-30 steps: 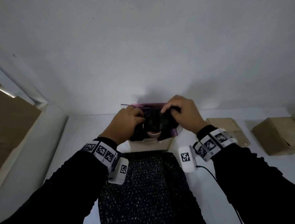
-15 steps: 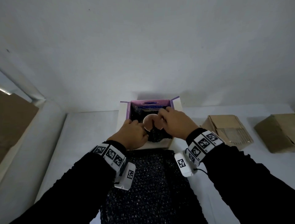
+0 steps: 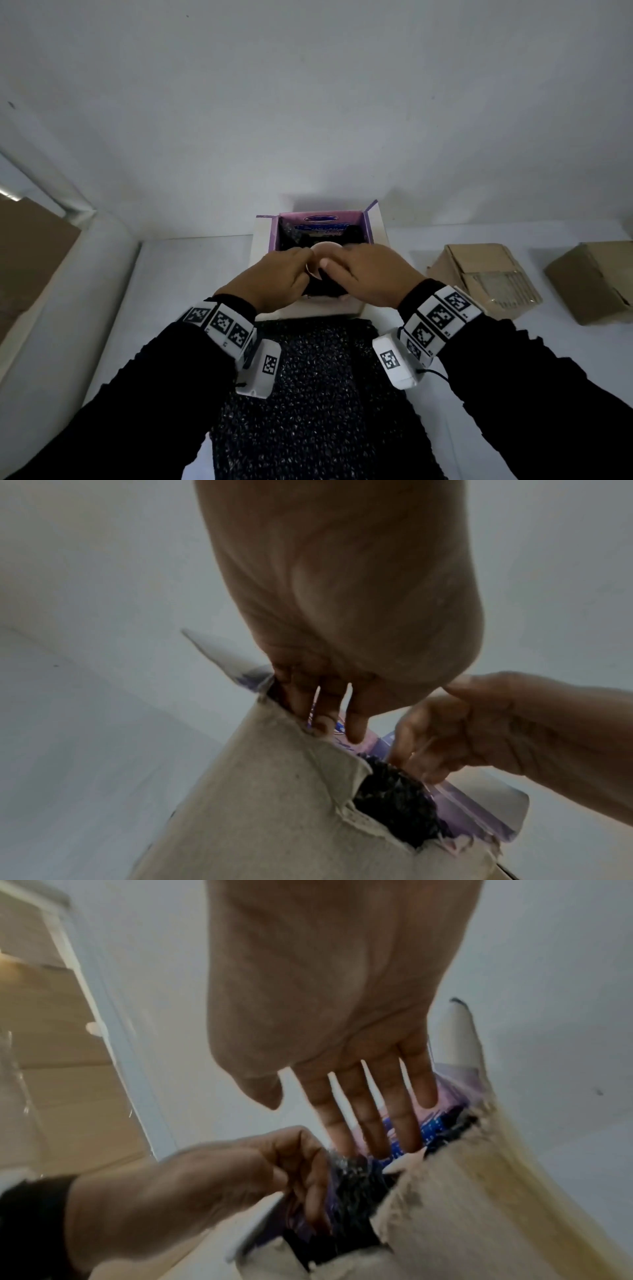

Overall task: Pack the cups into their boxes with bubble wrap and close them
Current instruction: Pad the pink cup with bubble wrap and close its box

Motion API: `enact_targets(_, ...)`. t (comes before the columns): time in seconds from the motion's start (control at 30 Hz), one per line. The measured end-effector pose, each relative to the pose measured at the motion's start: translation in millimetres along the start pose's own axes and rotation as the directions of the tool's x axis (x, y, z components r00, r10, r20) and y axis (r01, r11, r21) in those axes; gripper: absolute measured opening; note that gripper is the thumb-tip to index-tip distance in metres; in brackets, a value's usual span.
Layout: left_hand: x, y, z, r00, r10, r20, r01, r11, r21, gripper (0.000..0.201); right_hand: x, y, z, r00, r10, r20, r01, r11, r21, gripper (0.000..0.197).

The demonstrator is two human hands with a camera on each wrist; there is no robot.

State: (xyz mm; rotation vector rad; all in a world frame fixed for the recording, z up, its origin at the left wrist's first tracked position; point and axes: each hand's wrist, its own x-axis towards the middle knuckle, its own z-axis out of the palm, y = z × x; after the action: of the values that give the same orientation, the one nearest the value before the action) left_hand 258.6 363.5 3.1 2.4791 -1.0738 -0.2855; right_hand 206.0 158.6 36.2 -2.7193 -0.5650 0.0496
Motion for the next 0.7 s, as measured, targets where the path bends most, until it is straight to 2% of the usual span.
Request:
enact_targets(0.03, -2, 0, -2, 0.999, 0.023, -0.024, -0.022, 0.999, 0.050, 0.028, 1, 2, -2, 0.999, -0.042, -0.020, 0.043, 0.998, 0.034, 0.040)
enact_targets(0.1, -9, -1, -1, 0.999, 0.044, 0.001, -0.043, 0.974, 0.221, 0.035, 2, 7, -3, 0.993, -0.112, 0.031, 0.109, 0.991, 0.075, 0.044)
enact_targets(0.23, -21, 0, 5, 0.992, -0.002, 0.130, -0.041, 0.943, 0.331, 0.063, -6, 21, 14, 0.974, -0.048, 0.222, 0.102, 0.966, -0.238, 0.074)
enact_targets(0.33, -30, -3, 10, 0.984, -0.008, 0.177, -0.068, 0.905, 0.419, 0.080, -10, 20, 22, 0.967, -0.012, 0.255, 0.105, 0.929, -0.355, 0.082)
enact_targets(0.4, -33, -6, 13, 0.991, 0.004, 0.135, -0.066, 0.884, 0.462, 0.067, -9, 18, 27, 0.984, -0.018, 0.180, 0.083, 0.930, -0.358, 0.083)
enact_targets(0.47, -34, -8, 15, 0.998, 0.070, -0.004, -0.060, 0.878, 0.474, 0.046, -7, 15, 31, 0.995, -0.069, 0.070, 0.088, 0.945, -0.316, 0.076)
enact_targets(0.53, -36, -7, 16, 0.978, 0.136, -0.157, -0.046, 0.879, 0.474, 0.027, -7, 17, 35, 0.992, -0.113, 0.054, 0.124, 0.935, -0.333, 0.073)
enact_targets(0.57, -37, -6, 17, 0.971, 0.150, -0.184, -0.043, 0.874, 0.485, 0.021, -9, 18, 37, 0.990, -0.129, 0.056, 0.140, 0.921, -0.364, 0.076)
enact_targets(0.7, -42, -12, 24, 0.994, 0.074, -0.086, -0.020, 0.860, 0.510, 0.036, -16, 25, 37, 0.994, -0.099, 0.055, 0.113, 0.912, -0.395, 0.093)
